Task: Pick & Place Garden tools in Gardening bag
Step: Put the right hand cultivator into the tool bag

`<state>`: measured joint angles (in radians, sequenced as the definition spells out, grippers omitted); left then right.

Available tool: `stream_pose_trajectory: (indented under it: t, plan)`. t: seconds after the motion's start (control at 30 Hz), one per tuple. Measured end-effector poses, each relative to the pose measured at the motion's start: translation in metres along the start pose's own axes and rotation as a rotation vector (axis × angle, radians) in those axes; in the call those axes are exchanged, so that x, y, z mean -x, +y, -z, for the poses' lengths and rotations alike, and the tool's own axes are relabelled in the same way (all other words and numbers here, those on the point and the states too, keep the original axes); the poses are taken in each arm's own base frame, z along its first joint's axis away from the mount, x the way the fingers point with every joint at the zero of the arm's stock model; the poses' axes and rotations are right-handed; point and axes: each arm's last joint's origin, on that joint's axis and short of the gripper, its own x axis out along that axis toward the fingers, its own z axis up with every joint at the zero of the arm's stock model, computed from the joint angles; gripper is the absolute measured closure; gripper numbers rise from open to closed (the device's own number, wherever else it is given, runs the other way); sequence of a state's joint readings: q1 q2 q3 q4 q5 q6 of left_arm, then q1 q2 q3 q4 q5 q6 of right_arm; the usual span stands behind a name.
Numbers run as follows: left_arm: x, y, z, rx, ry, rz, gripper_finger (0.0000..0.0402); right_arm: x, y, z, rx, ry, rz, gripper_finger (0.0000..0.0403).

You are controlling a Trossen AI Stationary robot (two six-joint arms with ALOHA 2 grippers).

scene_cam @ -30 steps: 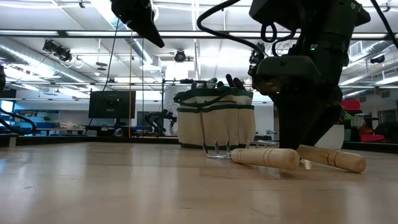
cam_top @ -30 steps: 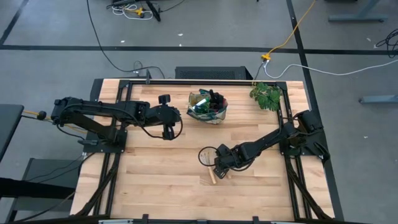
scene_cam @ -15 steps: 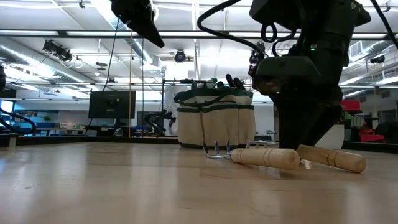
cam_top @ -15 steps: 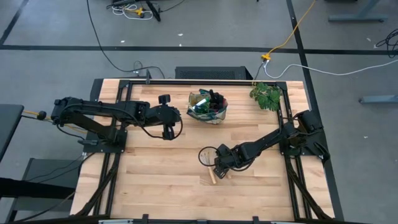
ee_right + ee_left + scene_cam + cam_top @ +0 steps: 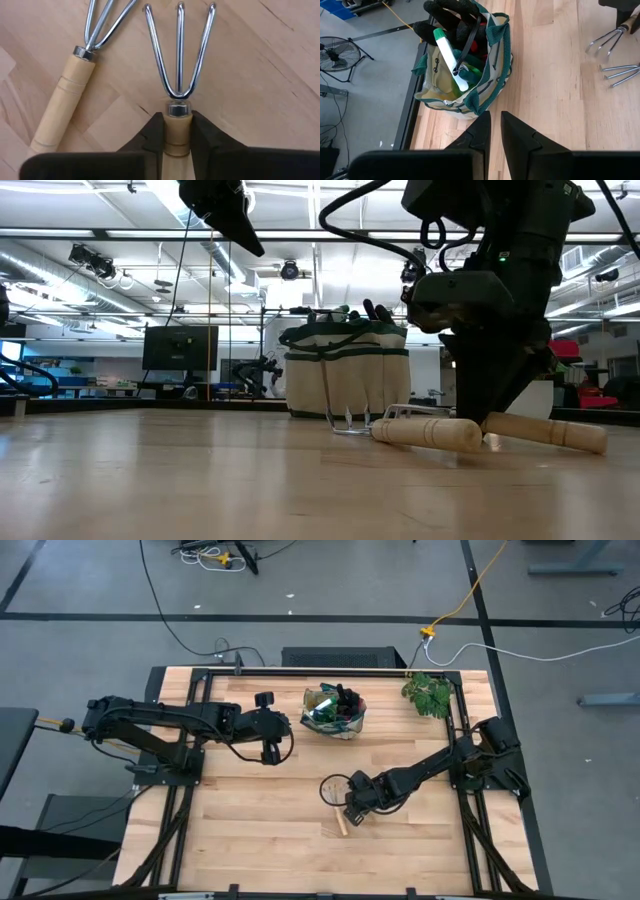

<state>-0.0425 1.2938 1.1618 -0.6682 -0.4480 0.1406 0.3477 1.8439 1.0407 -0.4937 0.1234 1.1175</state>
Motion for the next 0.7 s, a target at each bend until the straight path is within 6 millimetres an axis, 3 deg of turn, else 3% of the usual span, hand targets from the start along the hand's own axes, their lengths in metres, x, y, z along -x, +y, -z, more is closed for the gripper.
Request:
stream_pose_trajectory:
  t: [0.23,0.7]
  plan:
    - [0.0,0.0,0.0,0.0,0.0,0.0,0.0353,0.001,0.001,0.002,0.018,0.002,0.0,0.035]
    - [0.0,0.0,0.0,0.006,-0.001,0.0,0.0353,0.02,0.001,-0.004,0.097,-0.092,-0.029,0.035]
